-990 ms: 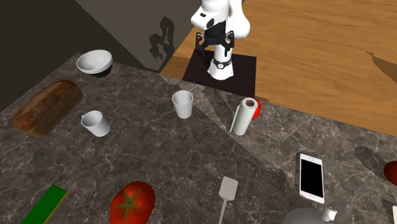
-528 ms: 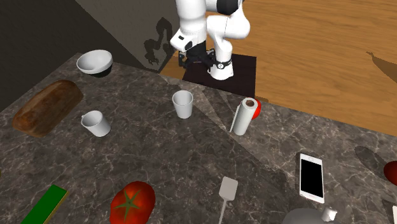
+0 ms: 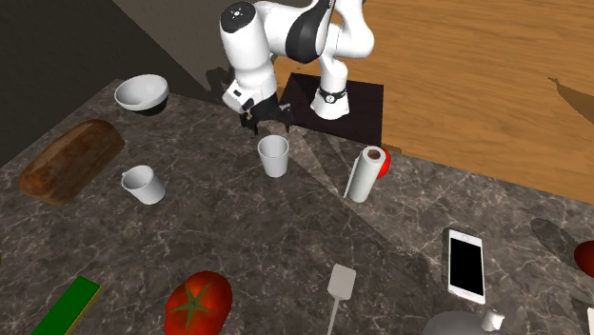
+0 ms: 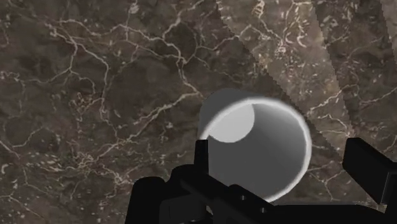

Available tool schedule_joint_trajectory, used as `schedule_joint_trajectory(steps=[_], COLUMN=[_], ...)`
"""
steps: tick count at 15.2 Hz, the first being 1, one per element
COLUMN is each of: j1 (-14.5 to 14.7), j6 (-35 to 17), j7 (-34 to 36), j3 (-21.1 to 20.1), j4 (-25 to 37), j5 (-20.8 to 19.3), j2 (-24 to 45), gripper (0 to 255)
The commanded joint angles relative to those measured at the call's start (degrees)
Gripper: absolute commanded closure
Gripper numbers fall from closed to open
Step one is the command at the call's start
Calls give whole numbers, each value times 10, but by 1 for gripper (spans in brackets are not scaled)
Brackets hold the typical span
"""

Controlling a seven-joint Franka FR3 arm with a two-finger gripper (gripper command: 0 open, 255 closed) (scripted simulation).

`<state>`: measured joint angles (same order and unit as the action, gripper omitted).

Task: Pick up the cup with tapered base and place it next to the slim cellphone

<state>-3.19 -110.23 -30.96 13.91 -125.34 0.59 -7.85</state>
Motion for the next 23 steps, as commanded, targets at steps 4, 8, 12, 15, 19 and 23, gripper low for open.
schedule_joint_trajectory(steps=[4, 8, 12, 15, 19, 23], j1=[-13, -14, -13, -13, -13, -13], j6=[-28, -59, -86, -86, -86, -86], j7=[-53, -56, -58, -58, -58, -58], j3=[21, 20, 19, 19, 19, 19], j4=[61, 38, 20, 20, 20, 20], j5=[24, 28, 31, 31, 31, 31], j2=[101, 109, 118, 118, 118, 118], gripper=[0, 0, 0, 0, 0, 255])
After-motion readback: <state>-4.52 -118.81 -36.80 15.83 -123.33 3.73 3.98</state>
